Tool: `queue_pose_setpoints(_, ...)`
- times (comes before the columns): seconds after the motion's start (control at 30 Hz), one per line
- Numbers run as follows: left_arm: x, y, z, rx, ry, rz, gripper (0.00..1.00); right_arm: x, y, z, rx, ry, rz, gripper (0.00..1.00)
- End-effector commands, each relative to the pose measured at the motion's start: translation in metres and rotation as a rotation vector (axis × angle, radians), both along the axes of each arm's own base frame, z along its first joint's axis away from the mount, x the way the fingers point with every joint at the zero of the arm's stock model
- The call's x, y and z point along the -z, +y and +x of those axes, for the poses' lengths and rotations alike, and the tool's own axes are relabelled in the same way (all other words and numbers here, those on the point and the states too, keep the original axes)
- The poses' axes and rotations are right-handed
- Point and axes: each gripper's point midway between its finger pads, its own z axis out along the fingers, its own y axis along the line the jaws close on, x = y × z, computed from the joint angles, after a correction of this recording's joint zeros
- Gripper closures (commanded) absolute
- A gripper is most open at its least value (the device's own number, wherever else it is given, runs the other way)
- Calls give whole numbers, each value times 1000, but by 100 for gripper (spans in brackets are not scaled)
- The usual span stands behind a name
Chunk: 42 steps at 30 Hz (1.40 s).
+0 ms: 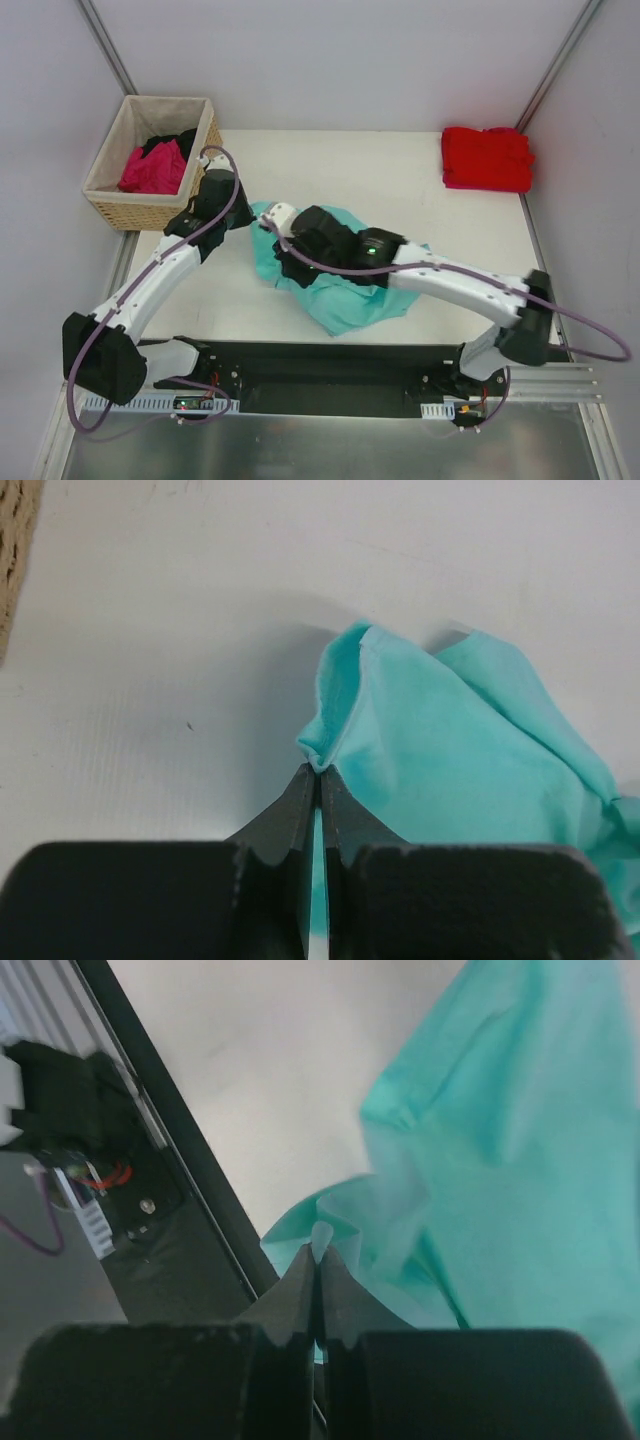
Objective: Fold and stack the t-shirts
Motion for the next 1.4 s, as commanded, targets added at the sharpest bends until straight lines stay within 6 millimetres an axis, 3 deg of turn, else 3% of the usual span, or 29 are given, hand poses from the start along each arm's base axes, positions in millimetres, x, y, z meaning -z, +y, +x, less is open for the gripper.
queue_pose_setpoints(0.0,-75,10,-5,-21,-159,-31,100,-120,-64,1,120,-180,159,99)
queue_pose_setpoints(0.13,-127,20,-27,-23,-266,-58,100,-179,-114,-14,185,-243,267,99)
queue_pose_setpoints(0.23,-160,27,-48,-23,-335,-77,100,-207,-156,-25,236,-282,326,99)
queue_pose_setpoints(0.37,-198,38,-77,-22,-419,-104,100,-218,-206,-31,308,-311,351,99)
queue_pose_setpoints(0.57,-269,59,-130,-41,-602,-173,100,-238,-246,-38,335,-346,420,99)
queue_pose_setpoints(0.67,-300,65,-149,-32,-682,-187,100,-264,-262,-41,317,-391,469,99)
queue_pose_setpoints(0.87,-348,58,-175,62,-798,-236,100,-318,-277,-53,223,-496,614,99)
queue_pose_setpoints(0.97,-362,52,-182,102,-822,-268,100,-341,-290,-55,216,-546,658,99)
queue_pose_setpoints(1.23,-386,41,-189,162,-860,-322,100,-376,-301,-56,195,-641,707,99)
queue_pose_setpoints(1.37,-413,39,-203,197,-924,-351,100,-395,-301,-63,155,-669,748,99)
